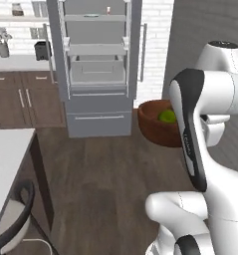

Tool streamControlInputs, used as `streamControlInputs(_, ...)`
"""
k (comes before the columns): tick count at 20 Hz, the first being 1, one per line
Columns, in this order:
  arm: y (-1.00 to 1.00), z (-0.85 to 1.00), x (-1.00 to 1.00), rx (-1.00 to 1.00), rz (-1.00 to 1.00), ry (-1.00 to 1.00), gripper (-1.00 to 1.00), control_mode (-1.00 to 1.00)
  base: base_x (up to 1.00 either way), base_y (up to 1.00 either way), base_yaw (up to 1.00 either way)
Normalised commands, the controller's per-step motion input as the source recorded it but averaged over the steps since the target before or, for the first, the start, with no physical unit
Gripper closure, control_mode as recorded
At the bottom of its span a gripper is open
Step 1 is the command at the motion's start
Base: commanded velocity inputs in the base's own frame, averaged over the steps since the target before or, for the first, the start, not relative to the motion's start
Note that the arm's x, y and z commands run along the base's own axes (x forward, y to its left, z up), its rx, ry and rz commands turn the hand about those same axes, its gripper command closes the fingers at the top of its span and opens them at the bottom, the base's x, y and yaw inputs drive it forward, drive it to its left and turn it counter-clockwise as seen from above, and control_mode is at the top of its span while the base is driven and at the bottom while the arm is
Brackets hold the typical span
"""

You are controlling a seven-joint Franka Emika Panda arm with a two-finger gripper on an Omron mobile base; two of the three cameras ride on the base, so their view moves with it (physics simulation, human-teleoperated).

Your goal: Pick the chicken drumstick and lime from their plates and place them in the bowl. Then put the bowl in the fridge.

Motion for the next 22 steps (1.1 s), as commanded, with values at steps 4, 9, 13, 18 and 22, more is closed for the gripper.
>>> streamControlInputs(4,0.0,0.0,0.0,0.0,0.0,0.0,1.0,1.0,0.97,0.09,-0.16)
streamControlInputs(9,0.0,0.0,0.0,0.0,0.0,0.0,1.0,1.0,1.0,0.33,-0.09)
streamControlInputs(13,0.0,0.0,0.0,0.0,0.0,0.0,1.0,1.0,1.0,0.49,-0.09)
streamControlInputs(18,0.0,0.0,0.0,0.0,0.0,0.0,1.0,1.0,1.0,0.59,-0.11)
streamControlInputs(22,0.0,0.0,0.0,0.0,0.0,0.0,1.0,1.0,0.96,0.59,-0.16)
